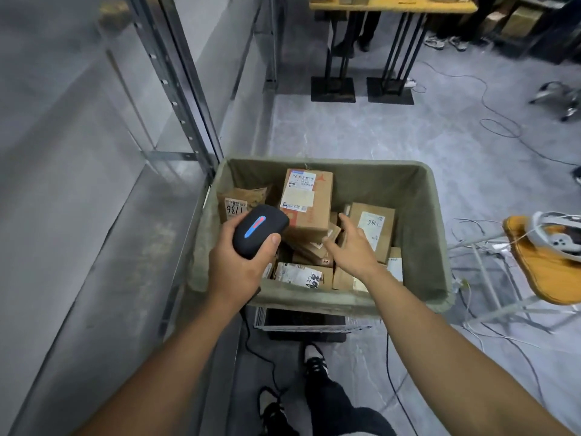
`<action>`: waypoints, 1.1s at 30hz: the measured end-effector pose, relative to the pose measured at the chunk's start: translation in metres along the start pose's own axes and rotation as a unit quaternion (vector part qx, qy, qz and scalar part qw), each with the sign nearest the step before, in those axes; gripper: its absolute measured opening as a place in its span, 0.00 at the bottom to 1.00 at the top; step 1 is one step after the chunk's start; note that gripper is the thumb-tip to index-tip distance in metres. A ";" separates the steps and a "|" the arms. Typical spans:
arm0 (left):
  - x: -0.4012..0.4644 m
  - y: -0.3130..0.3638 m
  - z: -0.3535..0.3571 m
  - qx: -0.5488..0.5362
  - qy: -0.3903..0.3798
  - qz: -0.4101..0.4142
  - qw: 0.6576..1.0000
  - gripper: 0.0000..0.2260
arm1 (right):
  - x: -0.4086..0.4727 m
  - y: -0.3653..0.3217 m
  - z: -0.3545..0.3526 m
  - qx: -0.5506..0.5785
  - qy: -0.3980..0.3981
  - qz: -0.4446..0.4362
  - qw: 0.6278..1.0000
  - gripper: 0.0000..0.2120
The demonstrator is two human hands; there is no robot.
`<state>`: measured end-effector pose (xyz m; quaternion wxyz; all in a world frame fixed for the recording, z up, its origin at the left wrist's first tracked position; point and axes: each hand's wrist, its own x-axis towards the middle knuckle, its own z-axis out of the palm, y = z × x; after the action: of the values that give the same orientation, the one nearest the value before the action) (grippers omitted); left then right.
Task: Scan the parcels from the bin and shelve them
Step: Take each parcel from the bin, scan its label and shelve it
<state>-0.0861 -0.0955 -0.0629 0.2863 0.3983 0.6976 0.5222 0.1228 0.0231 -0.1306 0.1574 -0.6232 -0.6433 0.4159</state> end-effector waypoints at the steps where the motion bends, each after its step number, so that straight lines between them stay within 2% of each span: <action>1: 0.006 -0.001 0.004 0.004 0.001 -0.007 1.000 0.26 | 0.013 0.002 0.001 -0.001 -0.007 0.002 1.000 0.36; 8: 0.048 -0.004 0.030 0.036 0.004 -0.040 0.999 0.28 | 0.088 0.015 0.022 0.007 -0.057 0.021 0.998 0.41; 13: 0.066 -0.013 0.040 0.058 0.005 -0.054 0.997 0.27 | 0.108 0.024 0.036 0.050 -0.050 0.018 0.997 0.47; 20: 0.080 -0.021 0.043 0.087 0.027 -0.066 0.994 0.26 | 0.123 0.030 0.051 0.088 -0.069 -0.007 0.994 0.47; 24: 0.084 -0.020 0.045 0.094 0.026 -0.066 0.993 0.23 | 0.130 0.020 0.062 0.067 -0.076 -0.024 0.995 0.44; 33: 0.086 -0.027 0.035 0.073 0.037 -0.087 0.993 0.28 | 0.137 0.009 0.093 0.103 -0.082 -0.074 0.989 0.43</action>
<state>-0.1087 -0.0082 -0.0973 0.2751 0.3359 0.7760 0.4576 0.0383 0.1187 -0.2368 0.1981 -0.5185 -0.6518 0.5168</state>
